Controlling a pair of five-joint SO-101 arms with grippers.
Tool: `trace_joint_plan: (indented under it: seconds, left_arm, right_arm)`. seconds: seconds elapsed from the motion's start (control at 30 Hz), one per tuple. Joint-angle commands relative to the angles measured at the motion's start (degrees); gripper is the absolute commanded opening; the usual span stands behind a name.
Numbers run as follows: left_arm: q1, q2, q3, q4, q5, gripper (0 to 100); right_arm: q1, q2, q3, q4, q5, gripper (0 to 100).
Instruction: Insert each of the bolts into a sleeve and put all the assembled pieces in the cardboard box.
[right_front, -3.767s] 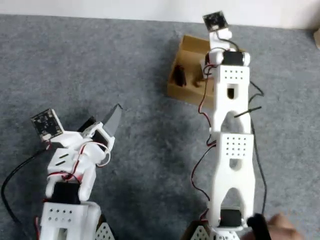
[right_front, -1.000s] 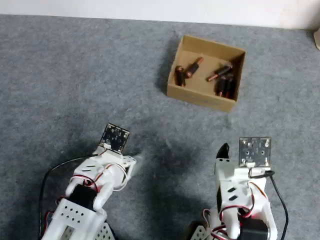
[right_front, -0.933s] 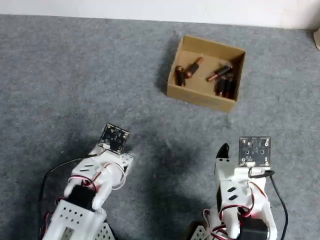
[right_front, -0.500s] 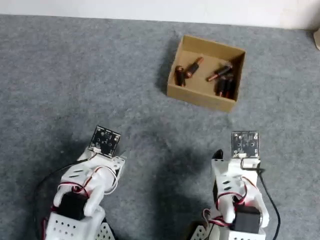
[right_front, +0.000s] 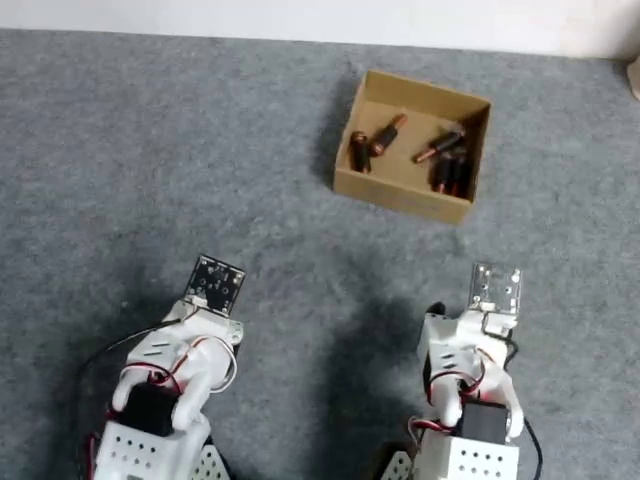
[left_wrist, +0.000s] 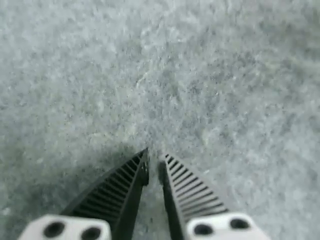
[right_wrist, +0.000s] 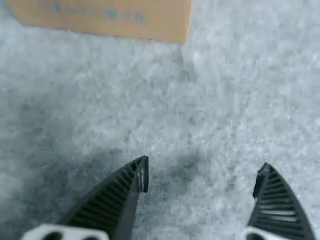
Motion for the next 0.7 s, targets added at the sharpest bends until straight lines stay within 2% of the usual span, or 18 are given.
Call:
trace_joint_plan:
  seconds: [0.0,0.13,0.3,0.37,0.5,0.57,0.67]
  left_arm:
    - [-0.48,-0.57,1.19,-1.41,0.53,5]
    - [-0.48,-0.57,1.19,-0.88,0.7,5]
    - [-0.75,-0.57,1.19,4.48,0.7,5]
    - [-0.75,-0.57,1.19,6.33,0.7,4]
    - [-0.75,-0.57,1.19,11.52,0.7,1]
    - [-0.84,-0.57,1.19,13.1,0.62,1]
    - [-0.84,-0.57,1.19,13.1,0.62,1]
  right_arm:
    - [-0.04,-0.48,9.36,-1.98,-0.53,30.7]
    - [-0.31,-0.4,9.36,1.27,-0.35,30.7]
    - [0.13,0.13,9.19,1.89,-0.44,30.3]
    - [0.13,0.13,9.19,3.3,-0.44,25.2]
    - [0.13,0.13,9.19,4.09,-0.09,0.0]
    - [0.13,0.13,9.19,4.26,-0.09,3.0]
    - [0.13,0.13,9.19,5.85,0.0,1.5]
